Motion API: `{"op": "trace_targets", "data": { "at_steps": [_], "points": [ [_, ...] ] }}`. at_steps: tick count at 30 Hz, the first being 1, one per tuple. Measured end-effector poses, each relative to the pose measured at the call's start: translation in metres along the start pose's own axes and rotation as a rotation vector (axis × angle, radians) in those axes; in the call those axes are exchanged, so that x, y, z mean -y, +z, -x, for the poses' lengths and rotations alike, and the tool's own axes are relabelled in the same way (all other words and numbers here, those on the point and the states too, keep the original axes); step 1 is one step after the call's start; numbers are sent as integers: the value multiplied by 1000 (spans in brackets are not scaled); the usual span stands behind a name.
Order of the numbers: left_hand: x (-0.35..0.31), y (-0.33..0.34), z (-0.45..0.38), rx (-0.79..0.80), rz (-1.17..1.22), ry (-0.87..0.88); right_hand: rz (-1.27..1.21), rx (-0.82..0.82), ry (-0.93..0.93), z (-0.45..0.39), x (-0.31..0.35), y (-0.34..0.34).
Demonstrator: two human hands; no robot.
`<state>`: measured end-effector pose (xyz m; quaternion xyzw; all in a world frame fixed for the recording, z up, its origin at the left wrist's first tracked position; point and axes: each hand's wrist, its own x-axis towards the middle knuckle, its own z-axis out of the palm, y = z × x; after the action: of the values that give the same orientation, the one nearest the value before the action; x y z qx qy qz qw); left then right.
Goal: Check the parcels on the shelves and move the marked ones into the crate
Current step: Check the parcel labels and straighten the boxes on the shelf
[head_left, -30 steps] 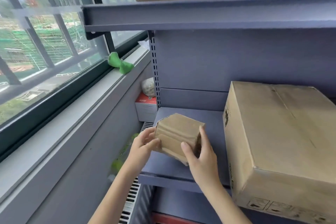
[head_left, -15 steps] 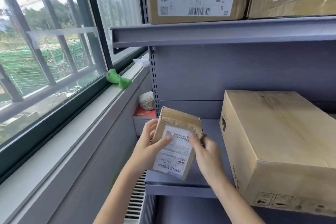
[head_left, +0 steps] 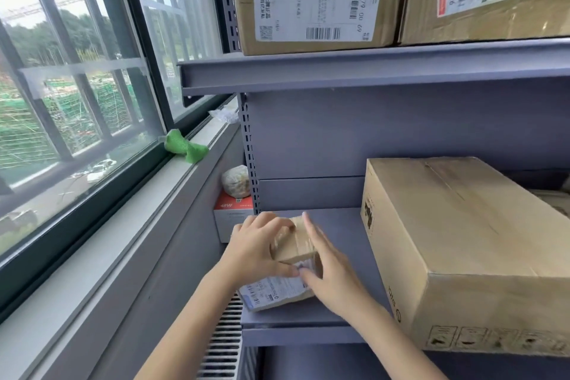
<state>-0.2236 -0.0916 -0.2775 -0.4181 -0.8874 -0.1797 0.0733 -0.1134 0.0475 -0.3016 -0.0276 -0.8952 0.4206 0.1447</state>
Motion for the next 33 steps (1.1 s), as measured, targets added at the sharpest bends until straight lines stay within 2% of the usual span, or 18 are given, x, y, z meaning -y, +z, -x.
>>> {"op": "trace_targets", "data": {
  "at_steps": [3, 7, 9, 11, 16, 25, 29, 33],
  "points": [
    [0, 14, -7, 29, -123, 55, 66, -4, 6, -2, -12, 11],
    [5, 23, -8, -127, -227, 98, 51, -104, 75, -9, -27, 17],
    [19, 28, -3, -142, -188, 45, 86, -110, 106, -13, -28, 17],
    [35, 38, 6, -149, -39, -3, 92, -105, 117, -16, -27, 17],
    [46, 49, 9, -208, 180, -19, 109, -106, 119, -20, -27, 15],
    [43, 42, -4, -172, 141, 14, 264, -108, 217, -28, -14, 6],
    [30, 33, 11, -387, 59, 123, 275, -183, 197, 0, 15, -6],
    [-2, 36, 23, -499, 168, 218, 341, -318, 89, 43, 41, -19]
  ]
}}
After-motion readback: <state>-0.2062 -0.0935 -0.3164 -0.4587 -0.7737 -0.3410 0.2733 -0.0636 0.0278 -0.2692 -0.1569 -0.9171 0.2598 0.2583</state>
